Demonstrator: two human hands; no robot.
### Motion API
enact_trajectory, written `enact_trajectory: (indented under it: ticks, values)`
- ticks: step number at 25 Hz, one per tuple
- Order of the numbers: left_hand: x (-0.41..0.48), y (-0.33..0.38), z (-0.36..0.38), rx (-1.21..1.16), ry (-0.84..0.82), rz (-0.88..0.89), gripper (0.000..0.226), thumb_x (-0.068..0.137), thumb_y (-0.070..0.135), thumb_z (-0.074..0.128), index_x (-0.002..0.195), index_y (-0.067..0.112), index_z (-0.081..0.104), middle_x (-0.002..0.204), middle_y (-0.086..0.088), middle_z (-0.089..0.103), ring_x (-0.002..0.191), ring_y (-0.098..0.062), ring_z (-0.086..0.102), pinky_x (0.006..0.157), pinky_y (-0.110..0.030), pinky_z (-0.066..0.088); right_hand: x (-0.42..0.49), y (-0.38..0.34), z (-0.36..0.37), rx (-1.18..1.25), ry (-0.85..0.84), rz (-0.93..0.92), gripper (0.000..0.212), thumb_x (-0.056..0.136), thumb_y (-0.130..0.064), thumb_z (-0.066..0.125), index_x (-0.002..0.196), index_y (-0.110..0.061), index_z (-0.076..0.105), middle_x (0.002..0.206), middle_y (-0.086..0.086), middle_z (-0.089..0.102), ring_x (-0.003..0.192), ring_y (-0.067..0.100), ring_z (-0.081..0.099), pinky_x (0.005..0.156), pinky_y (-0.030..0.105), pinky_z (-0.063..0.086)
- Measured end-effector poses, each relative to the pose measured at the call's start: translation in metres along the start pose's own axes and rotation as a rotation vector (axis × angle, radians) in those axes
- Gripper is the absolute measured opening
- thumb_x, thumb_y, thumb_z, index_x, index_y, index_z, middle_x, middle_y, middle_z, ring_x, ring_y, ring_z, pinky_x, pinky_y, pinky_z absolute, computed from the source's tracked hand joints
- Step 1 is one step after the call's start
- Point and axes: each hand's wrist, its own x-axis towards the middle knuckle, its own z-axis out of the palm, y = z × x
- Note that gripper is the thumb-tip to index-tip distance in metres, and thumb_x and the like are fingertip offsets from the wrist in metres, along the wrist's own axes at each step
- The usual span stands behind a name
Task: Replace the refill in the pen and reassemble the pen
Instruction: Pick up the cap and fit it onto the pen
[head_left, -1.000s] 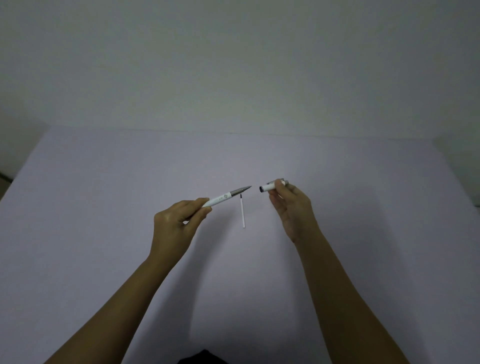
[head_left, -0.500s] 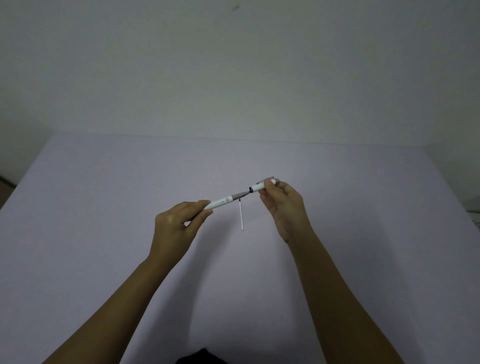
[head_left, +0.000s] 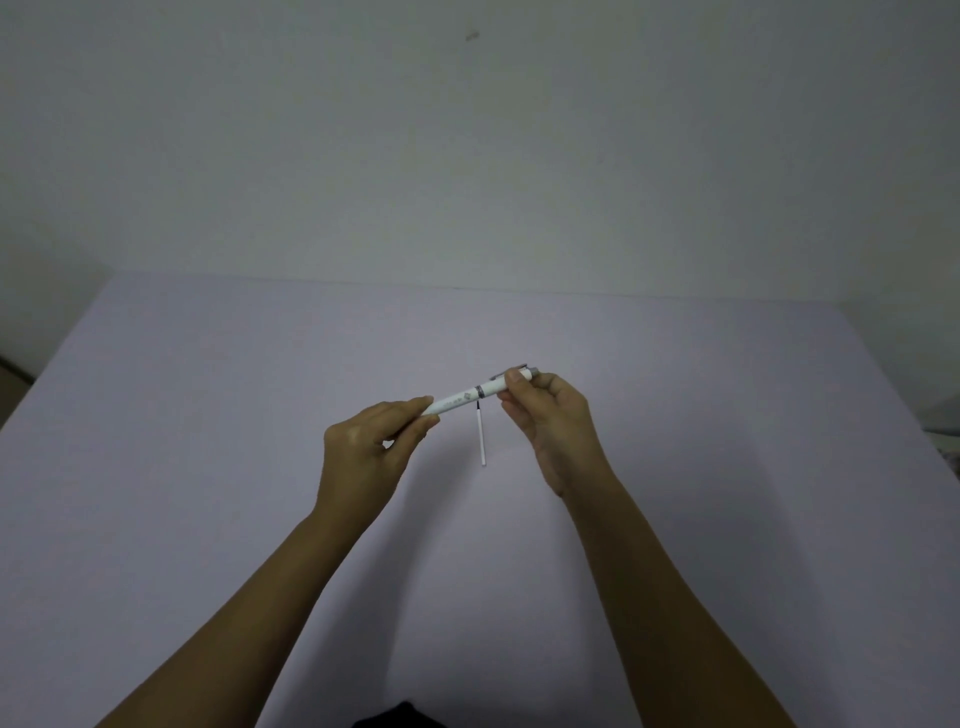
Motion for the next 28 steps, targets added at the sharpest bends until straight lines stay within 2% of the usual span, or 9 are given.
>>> enact_trajectory:
  ticks: [4, 6, 9, 12, 15, 18, 21, 24, 28]
  values:
    - [-0.001, 0.007, 0.006, 0.065, 0.015, 0.038, 0.03, 0.082, 0.031, 0.059, 0.095, 0.008, 0.073, 0.071, -0.001, 0.073, 0.063, -0.01, 0.061, 0.058, -0.01, 0.046, 0.007, -0.003, -0.002, -0.023, -0.019, -0.023, 0.011, 0.089, -0.012, 0.059, 0.097, -0.005, 0.061, 0.08, -0.004, 0.074, 0.082, 0.005, 0.069, 0.072, 0.012, 0.053]
    - [0.004, 0.005, 0.012, 0.185, -0.062, 0.082, 0.026, 0.083, 0.03, 0.059, 0.092, 0.01, 0.073, 0.065, -0.002, 0.069, 0.054, -0.013, 0.058, 0.049, -0.024, 0.049, 0.016, -0.003, -0.004, -0.057, 0.003, -0.036, 0.019, 0.089, -0.014, 0.06, 0.103, -0.002, 0.06, 0.084, -0.001, 0.072, 0.083, 0.005, 0.069, 0.073, 0.013, 0.054]
    - [0.013, -0.007, 0.027, 0.333, -0.187, 0.042, 0.012, 0.08, 0.018, 0.068, 0.08, 0.006, 0.071, 0.061, -0.008, 0.063, 0.051, -0.022, 0.055, 0.045, -0.03, 0.046, 0.037, 0.006, -0.003, -0.138, -0.004, -0.026, 0.025, 0.091, -0.02, 0.058, 0.108, -0.002, 0.061, 0.091, 0.001, 0.071, 0.09, 0.008, 0.068, 0.077, 0.014, 0.054]
    - [0.013, -0.028, 0.05, 0.304, -0.251, -0.151, 0.015, 0.08, 0.015, 0.069, 0.074, 0.002, 0.068, 0.06, -0.011, 0.062, 0.052, -0.023, 0.053, 0.048, -0.029, 0.04, 0.061, 0.027, -0.006, -0.327, -0.021, 0.016, 0.032, 0.098, -0.027, 0.043, 0.12, -0.009, 0.057, 0.117, 0.007, 0.064, 0.108, 0.014, 0.062, 0.091, 0.023, 0.051]
    - [0.0, -0.054, 0.083, 0.238, -0.254, -0.437, 0.024, 0.087, 0.021, 0.062, 0.07, 0.004, 0.064, 0.059, -0.008, 0.059, 0.053, -0.021, 0.051, 0.051, -0.028, 0.037, 0.077, 0.066, -0.031, -0.797, 0.11, 0.03, 0.042, 0.1, -0.025, 0.033, 0.137, -0.006, 0.041, 0.144, 0.009, 0.045, 0.134, 0.022, 0.041, 0.115, 0.031, 0.027]
    - [-0.018, -0.073, 0.115, 0.217, -0.239, -0.607, 0.029, 0.089, 0.018, 0.058, 0.062, 0.007, 0.055, 0.055, -0.003, 0.05, 0.049, -0.015, 0.043, 0.044, -0.025, 0.028, 0.072, 0.116, -0.059, -1.026, 0.066, 0.075, 0.046, 0.101, -0.017, 0.029, 0.144, -0.003, 0.022, 0.156, 0.013, 0.022, 0.145, 0.021, 0.018, 0.116, 0.026, 0.011]
    - [-0.032, -0.082, 0.135, 0.201, -0.213, -0.698, 0.03, 0.09, 0.017, 0.056, 0.063, 0.005, 0.055, 0.058, -0.007, 0.05, 0.052, -0.019, 0.044, 0.047, -0.027, 0.033, 0.065, 0.15, -0.08, -1.283, -0.019, 0.043, 0.05, 0.101, -0.021, 0.022, 0.146, -0.004, 0.011, 0.159, 0.011, 0.007, 0.147, 0.021, 0.003, 0.118, 0.031, 0.0]
    - [-0.042, -0.081, 0.146, 0.209, -0.199, -0.72, 0.024, 0.089, 0.015, 0.057, 0.071, 0.0, 0.06, 0.062, -0.01, 0.054, 0.054, -0.019, 0.047, 0.052, -0.027, 0.036, 0.062, 0.165, -0.089, -1.522, -0.027, -0.091, 0.057, 0.095, -0.03, 0.015, 0.145, -0.002, 0.018, 0.156, 0.014, 0.016, 0.146, 0.027, 0.013, 0.115, 0.035, 0.007]
    - [-0.054, -0.079, 0.153, 0.231, -0.145, -0.647, 0.015, 0.085, 0.01, 0.064, 0.074, 0.0, 0.062, 0.066, -0.014, 0.06, 0.057, -0.022, 0.052, 0.052, -0.031, 0.045, 0.061, 0.173, -0.087, -1.62, 0.043, -0.16, 0.056, 0.092, -0.028, 0.025, 0.139, 0.002, 0.033, 0.148, 0.019, 0.037, 0.137, 0.032, 0.034, 0.11, 0.046, 0.021]
